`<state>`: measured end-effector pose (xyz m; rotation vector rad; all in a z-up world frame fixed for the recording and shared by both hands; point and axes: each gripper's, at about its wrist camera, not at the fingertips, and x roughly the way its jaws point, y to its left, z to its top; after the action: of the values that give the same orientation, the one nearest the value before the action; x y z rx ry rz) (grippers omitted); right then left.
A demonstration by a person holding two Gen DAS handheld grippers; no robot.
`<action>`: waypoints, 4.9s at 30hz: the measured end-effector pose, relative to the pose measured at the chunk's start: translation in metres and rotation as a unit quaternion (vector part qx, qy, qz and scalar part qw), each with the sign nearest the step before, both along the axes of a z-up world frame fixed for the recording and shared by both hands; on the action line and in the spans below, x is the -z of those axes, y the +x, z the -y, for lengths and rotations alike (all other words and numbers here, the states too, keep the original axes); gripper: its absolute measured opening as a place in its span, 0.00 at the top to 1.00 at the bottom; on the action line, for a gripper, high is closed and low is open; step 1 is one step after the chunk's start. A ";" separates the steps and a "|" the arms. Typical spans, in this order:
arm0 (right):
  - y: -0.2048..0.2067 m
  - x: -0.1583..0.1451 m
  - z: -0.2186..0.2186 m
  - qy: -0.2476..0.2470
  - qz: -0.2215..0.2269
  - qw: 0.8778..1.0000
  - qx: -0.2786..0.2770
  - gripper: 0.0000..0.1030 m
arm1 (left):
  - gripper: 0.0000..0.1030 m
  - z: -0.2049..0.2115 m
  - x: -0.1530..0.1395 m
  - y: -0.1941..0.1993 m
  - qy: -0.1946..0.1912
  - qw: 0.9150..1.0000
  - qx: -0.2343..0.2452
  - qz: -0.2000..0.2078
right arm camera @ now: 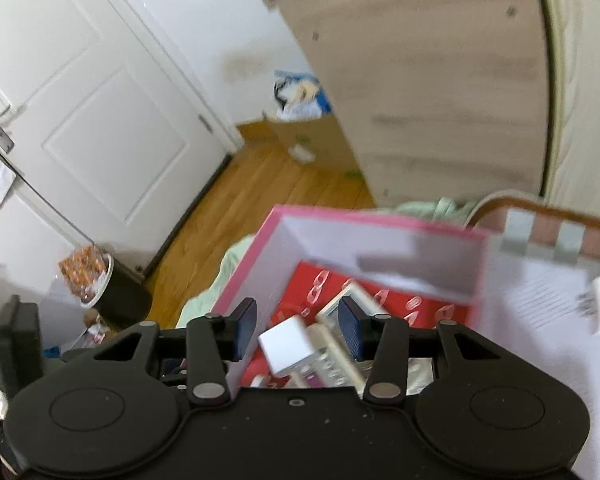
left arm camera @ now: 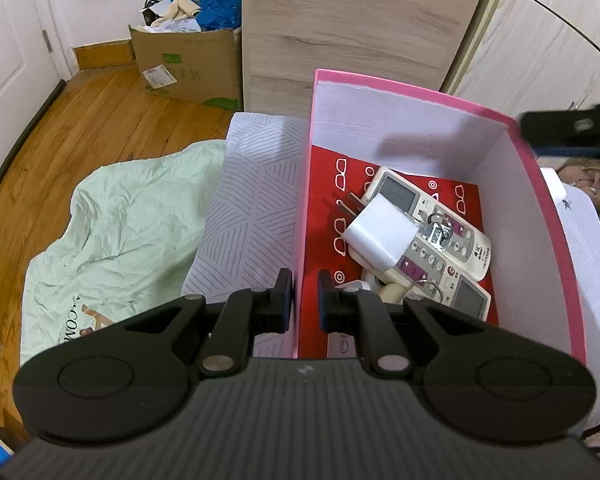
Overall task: Organize rigid objects
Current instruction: 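Lower the cube charger into the box and open the right tool, then move the right tool to the large white charger and grasp it, then lift and carry the large white charger over the pink box, then lower the large charger into the box and open the right tool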
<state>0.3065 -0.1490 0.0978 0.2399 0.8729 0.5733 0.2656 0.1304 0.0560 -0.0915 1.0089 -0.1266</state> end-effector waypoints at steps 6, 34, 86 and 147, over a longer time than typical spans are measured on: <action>-0.012 -0.016 0.052 -0.048 0.069 0.996 0.043 0.43 | 0.90 0.000 0.001 -0.001 0.004 1.000 0.006 -0.001; 0.054 0.122 0.164 -0.126 0.041 0.972 0.192 0.33 | 0.90 0.006 0.001 -0.001 0.014 1.000 0.001 0.000; 0.032 0.104 0.181 -0.062 -0.045 0.966 0.247 0.41 | 0.90 0.002 0.003 0.000 0.005 1.000 0.007 -0.005; -0.014 0.084 -0.086 -0.167 0.018 0.983 -0.077 0.40 | 0.90 -0.009 0.000 -0.009 -0.020 1.000 0.020 -0.001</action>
<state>0.2927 -0.0632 0.0138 -0.1437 0.9430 0.5618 0.2566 0.1397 0.0556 -0.1088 1.0113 -0.1833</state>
